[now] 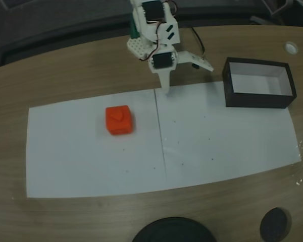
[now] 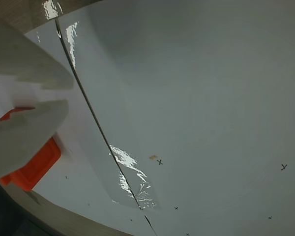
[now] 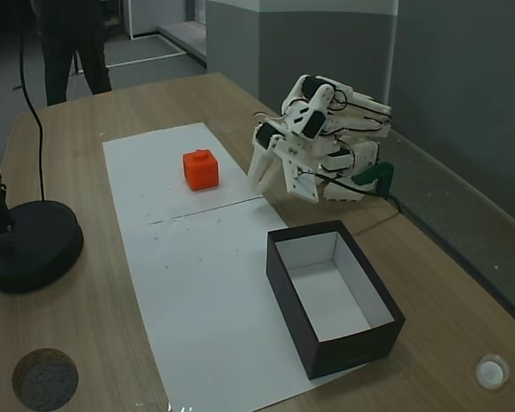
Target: Grab a orange square and put it in the box.
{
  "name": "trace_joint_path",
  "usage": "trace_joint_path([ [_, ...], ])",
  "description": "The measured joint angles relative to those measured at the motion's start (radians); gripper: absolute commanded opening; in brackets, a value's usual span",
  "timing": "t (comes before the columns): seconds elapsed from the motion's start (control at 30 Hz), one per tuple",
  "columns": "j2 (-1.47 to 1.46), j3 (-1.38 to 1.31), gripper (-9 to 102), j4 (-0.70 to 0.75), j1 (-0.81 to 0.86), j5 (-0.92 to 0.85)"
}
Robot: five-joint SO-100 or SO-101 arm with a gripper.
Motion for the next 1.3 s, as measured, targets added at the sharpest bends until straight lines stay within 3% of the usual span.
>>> trace_joint_path([
  [0.37,0.0,0.0,2,-0.011,0.0,-0.002],
  [0.63,0.0,-0.058,29,-0.212,0.127,-0.098],
  [0.8,-0.034,-0.213,38,-0.187,0.275,-0.176],
  [1.0,-0.272,-0.39,45,-0.117,0.351,-0.178],
  [1.3,-0.879,-0.779,45,0.026,0.362,-0.183],
])
